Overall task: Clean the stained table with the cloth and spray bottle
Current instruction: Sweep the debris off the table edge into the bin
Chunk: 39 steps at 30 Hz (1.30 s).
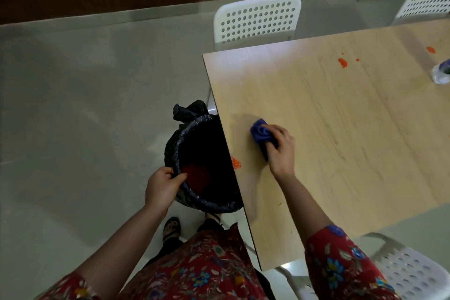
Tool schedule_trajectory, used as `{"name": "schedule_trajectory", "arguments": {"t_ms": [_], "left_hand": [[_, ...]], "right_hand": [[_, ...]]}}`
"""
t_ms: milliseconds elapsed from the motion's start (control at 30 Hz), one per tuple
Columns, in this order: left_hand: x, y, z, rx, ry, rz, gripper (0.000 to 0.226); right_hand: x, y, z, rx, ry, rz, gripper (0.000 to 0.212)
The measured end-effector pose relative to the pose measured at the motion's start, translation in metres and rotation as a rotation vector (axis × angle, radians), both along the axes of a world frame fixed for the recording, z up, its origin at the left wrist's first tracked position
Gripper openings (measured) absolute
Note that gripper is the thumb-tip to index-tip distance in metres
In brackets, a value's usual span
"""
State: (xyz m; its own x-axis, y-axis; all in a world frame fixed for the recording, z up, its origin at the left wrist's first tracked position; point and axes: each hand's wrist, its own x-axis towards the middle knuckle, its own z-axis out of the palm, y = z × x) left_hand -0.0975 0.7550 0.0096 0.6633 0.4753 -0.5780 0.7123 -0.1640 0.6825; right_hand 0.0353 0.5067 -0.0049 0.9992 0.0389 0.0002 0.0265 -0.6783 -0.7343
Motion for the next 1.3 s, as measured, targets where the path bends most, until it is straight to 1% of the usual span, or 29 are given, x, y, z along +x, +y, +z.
{"name": "schedule_trajectory", "arguments": {"t_ms": [67, 133, 167, 233, 267, 333, 400, 467, 533, 667, 700, 733, 800, 833, 867, 933, 967, 1000, 1067, 1133, 1200, 1300], "left_hand": [[-0.002, 0.0, 0.0, 0.0, -0.008, 0.0, 0.017], [-0.005, -0.001, 0.0, -0.001, -0.012, 0.003, 0.02], [-0.006, -0.002, -0.001, -0.003, -0.015, 0.003, 0.022], [-0.008, -0.001, -0.002, -0.01, -0.018, 0.001, 0.026], [-0.008, -0.001, -0.002, -0.014, -0.019, 0.001, 0.027], [-0.008, 0.0, -0.001, -0.02, -0.024, 0.005, 0.023], [-0.008, 0.002, -0.002, -0.027, -0.028, 0.009, 0.022], [-0.011, 0.002, -0.006, -0.031, -0.029, 0.015, 0.022], [-0.013, 0.001, -0.01, -0.039, -0.029, 0.019, 0.019], [-0.018, 0.005, -0.017, -0.069, -0.024, 0.042, 0.015], [-0.02, 0.006, -0.019, -0.076, -0.023, 0.045, 0.016], [-0.023, 0.007, -0.022, -0.088, -0.025, 0.059, 0.018], [-0.034, 0.014, -0.029, -0.095, -0.021, 0.108, 0.019], [-0.041, 0.017, -0.034, -0.099, -0.009, 0.135, 0.018], [-0.05, 0.021, -0.041, -0.101, 0.002, 0.171, 0.018], [-0.067, 0.032, -0.057, -0.111, 0.033, 0.275, 0.019], [-0.075, 0.037, -0.065, -0.119, 0.046, 0.339, 0.018], [-0.081, 0.043, -0.076, -0.137, 0.052, 0.405, 0.017], [-0.092, 0.055, -0.097, -0.181, 0.065, 0.525, 0.011], [-0.101, 0.072, -0.128, -0.223, 0.087, 0.632, 0.006], [-0.111, 0.09, -0.177, -0.239, 0.13, 0.688, 0.003], [-0.123, 0.107, -0.248, -0.264, 0.183, 0.774, 0.013]], "right_hand": [[-0.024, 0.002, -0.006, -0.103, 0.048, -0.075, 0.044], [-0.057, 0.023, -0.013, -0.195, 0.023, -0.069, 0.046], [-0.071, 0.038, -0.016, -0.209, 0.008, -0.054, 0.047], [-0.084, 0.062, -0.015, -0.163, -0.005, -0.017, 0.046], [-0.082, 0.067, -0.014, -0.111, -0.01, -0.012, 0.046], [-0.066, 0.059, -0.011, -0.027, -0.025, -0.101, 0.045], [-0.041, 0.038, -0.01, -0.05, -0.014, -0.23, 0.043], [-0.023, 0.026, -0.011, -0.118, 0.045, -0.268, 0.041], [-0.02, 0.035, -0.011, -0.169, 0.044, -0.168, 0.042], [-0.056, 0.064, -0.006, -0.203, -0.011, 0.267, 0.044], [-0.064, 0.062, -0.005, -0.178, -0.009, 0.299, 0.041], [-0.07, 0.06, 0.001, -0.119, 0.002, 0.251, 0.038], [-0.075, 0.064, 0.013, 0.037, 0.1, 0.044, 0.028], [-0.076, 0.069, 0.018, 0.106, 0.201, -0.024, 0.024], [-0.077, 0.081, 0.022, 0.219, 0.336, -0.035, 0.021], [-0.082, 0.114, 0.018, 0.525, 0.673, -0.009, 0.019], [-0.085, 0.131, 0.009, 0.639, 0.815, -0.029, 0.019], [-0.088, 0.149, -0.006, 0.699, 0.917, -0.056, 0.019], [-0.094, 0.178, -0.041, 0.702, 1.04, -0.124, 0.024], [-0.097, 0.205, -0.088, 0.624, 1.119, -0.184, 0.033], [-0.102, 0.227, -0.147, 0.52, 1.187, -0.203, 0.037], [-0.105, 0.251, -0.218, 0.419, 1.257, -0.198, 0.039]]}}
